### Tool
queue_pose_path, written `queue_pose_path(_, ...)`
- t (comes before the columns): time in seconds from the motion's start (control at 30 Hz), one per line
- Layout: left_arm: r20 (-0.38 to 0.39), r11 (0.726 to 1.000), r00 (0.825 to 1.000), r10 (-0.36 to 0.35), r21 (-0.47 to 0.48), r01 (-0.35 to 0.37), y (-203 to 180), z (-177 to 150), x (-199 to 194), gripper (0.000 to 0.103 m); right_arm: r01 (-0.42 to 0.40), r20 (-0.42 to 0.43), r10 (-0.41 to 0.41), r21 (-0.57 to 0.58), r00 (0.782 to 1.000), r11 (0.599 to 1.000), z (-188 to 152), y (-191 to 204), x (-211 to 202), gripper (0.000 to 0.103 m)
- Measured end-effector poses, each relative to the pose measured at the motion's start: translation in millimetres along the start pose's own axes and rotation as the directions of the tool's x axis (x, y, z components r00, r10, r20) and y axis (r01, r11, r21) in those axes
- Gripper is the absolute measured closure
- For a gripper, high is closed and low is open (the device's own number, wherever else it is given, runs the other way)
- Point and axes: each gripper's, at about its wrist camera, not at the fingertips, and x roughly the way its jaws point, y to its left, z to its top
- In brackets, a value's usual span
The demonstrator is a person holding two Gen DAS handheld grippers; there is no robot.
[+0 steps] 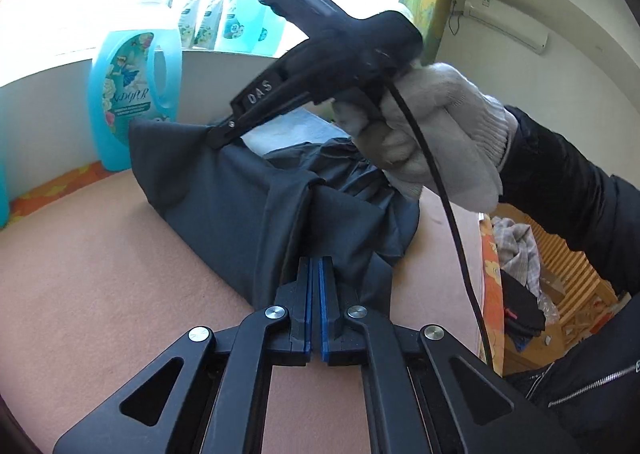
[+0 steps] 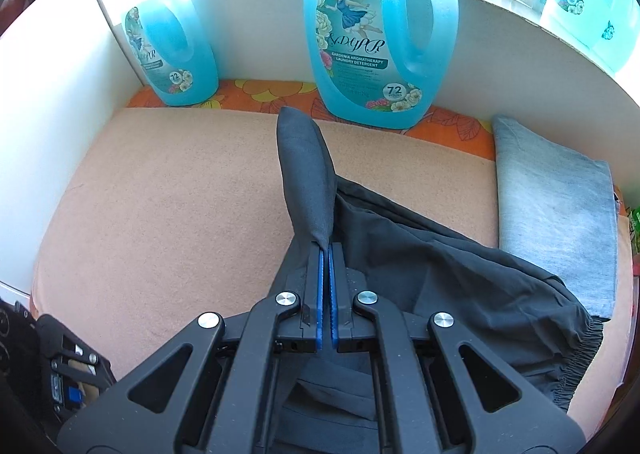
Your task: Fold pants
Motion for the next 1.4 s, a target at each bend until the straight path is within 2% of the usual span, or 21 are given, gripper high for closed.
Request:
queue_pose_path(0.07,0.008,0.997,0.997,0.071,0.029,-0.071,-0.2,-1.6,-4.0,0.101,-0.019,0.003,0.019,-0.021,1.0,1.0,2.1,11.4,1.7,0.101)
queue_pose_path(0.13,-0.003,0.996,0.996,0.088,-0.031,-0.089,12.9,1.0,-6.1,0.097,-0.024,0.003,0.024,-0.045,1.0,0.999,1.8,21.4,2.0,0.101)
queue_pose_path(0.17,0.008,0.993,0.994,0.11,-0.049,-0.109,17.9,2.4,-6.9,0.091,-0.023,0.003,0.023,-0.051,1.0,0.998,1.6,24.6,2.0,0.101)
queue_pose_path(0.27,-0.003,0.987,0.987,0.159,-0.038,-0.159,24.9,6.6,-0.8,0.09,-0.024,0.006,0.024,-0.056,1.0,0.998,1.8,28.1,-0.8,0.101)
queue_pose_path(0.33,-0.013,0.984,0.984,0.179,-0.019,-0.179,27.3,6.7,3.1,0.081,-0.024,0.007,0.024,-0.052,1.0,0.998,1.7,27.1,-2.5,0.101)
queue_pose_path(0.37,-0.025,0.983,0.983,0.181,-0.02,-0.182,29.6,8.1,6.9,0.065,-0.023,0.005,0.023,-0.054,1.0,0.998,1.6,26.7,-2.7,0.101)
queue_pose_path(0.4,-0.038,0.981,0.981,0.19,-0.018,-0.191,31.2,9.8,10.7,0.054,-0.018,0.003,0.018,-0.055,1.0,0.998,1.2,26.5,-2.7,0.101)
queue_pose_path(0.47,-0.045,0.976,0.975,0.218,-0.008,-0.219,33.9,12.9,14.6,0.054,-0.016,0.001,0.016,-0.06,1.0,0.998,-0.6,27.0,-3.1,0.101)
queue_pose_path(0.53,-0.021,0.978,0.978,0.208,0.003,-0.208,34.3,14.6,14.0,0.054,-0.016,0.001,0.016,-0.063,1.0,0.998,-1.9,27.1,-3.3,0.101)
queue_pose_path(0.6,-0.02,0.98,0.98,0.198,0.016,-0.198,33.2,16.7,17.4,0.056,-0.017,-0.001,0.017,-0.057,1.0,0.998,-2.1,26.4,-2.5,0.101)
queue_pose_path(0.63,-0.018,0.983,0.983,0.181,0.016,-0.181,32.0,17.8,19.0,0.061,-0.017,-0.003,0.017,-0.056,1.0,0.998,-2.2,26.9,-1.8,0.101)
queue_pose_path(0.67,-0.011,0.985,0.985,0.17,0.016,-0.17,30.3,18.7,20.3,0.084,-0.017,-0.004,0.016,-0.059,1.0,0.998,-2.5,28.0,-1.2,0.101)
queue_pose_path(0.7,-0.008,0.988,0.988,0.154,0.027,-0.153,27.6,18.7,21.4,0.097,-0.016,-0.004,0.016,-0.062,1.0,0.998,-2.8,28.9,-0.7,0.101)
queue_pose_path(0.8,0.017,0.987,0.99,0.141,0.073,-0.142,12.4,14.8,16.5,0.1,0.0,0.005,0.0,-0.065,1.0,0.998,-2.5,30.5,0.7,0.101)
queue_pose_path(0.97,0.049,0.985,0.988,0.149,0.084,-0.152,-8.4,2.0,-4.7,0.102,-0.003,0.027,0.004,-0.039,1.0,0.999,4.4,30.1,5.9,0.101)
queue_pose_path(1.1,0.043,0.981,0.982,0.182,0.063,-0.184,-8.6,-10.7,-17.1,0.103,-0.043,0.018,0.044,-0.051,0.999,0.998,9.3,45.4,15.8,0.101)
queue_pose_path(1.23,0.075,0.972,0.97,0.233,-0.017,-0.233,11.2,-11.1,-36.6,0.102,-0.061,0.017,0.063,-0.082,0.998,0.995,13.5,65.6,18.9,0.101)
queue_pose_path(1.27,0.068,0.972,0.969,0.237,-0.011,-0.236,14.2,-10.0,-38.7,0.098,-0.063,0.018,0.065,-0.087,0.998,0.994,14.2,69.0,18.8,0.101)
queue_pose_path(1.33,0.051,0.954,0.953,0.298,0.008,-0.299,15.8,-8.7,-38.1,0.084,-0.067,0.017,0.069,-0.094,0.997,0.993,14.4,73.5,18.4,0.101)
queue_pose_path(1.37,0.037,0.949,0.949,0.314,0.009,-0.314,17.2,-7.8,-35.7,0.064,-0.068,0.015,0.069,-0.095,0.997,0.993,14.0,74.6,18.4,0.101)
queue_pose_path(1.4,0.031,0.943,0.942,0.334,0.011,-0.334,18.2,-7.2,-32.6,0.056,-0.069,0.013,0.071,-0.095,0.997,0.993,13.7,75.6,18.3,0.101)
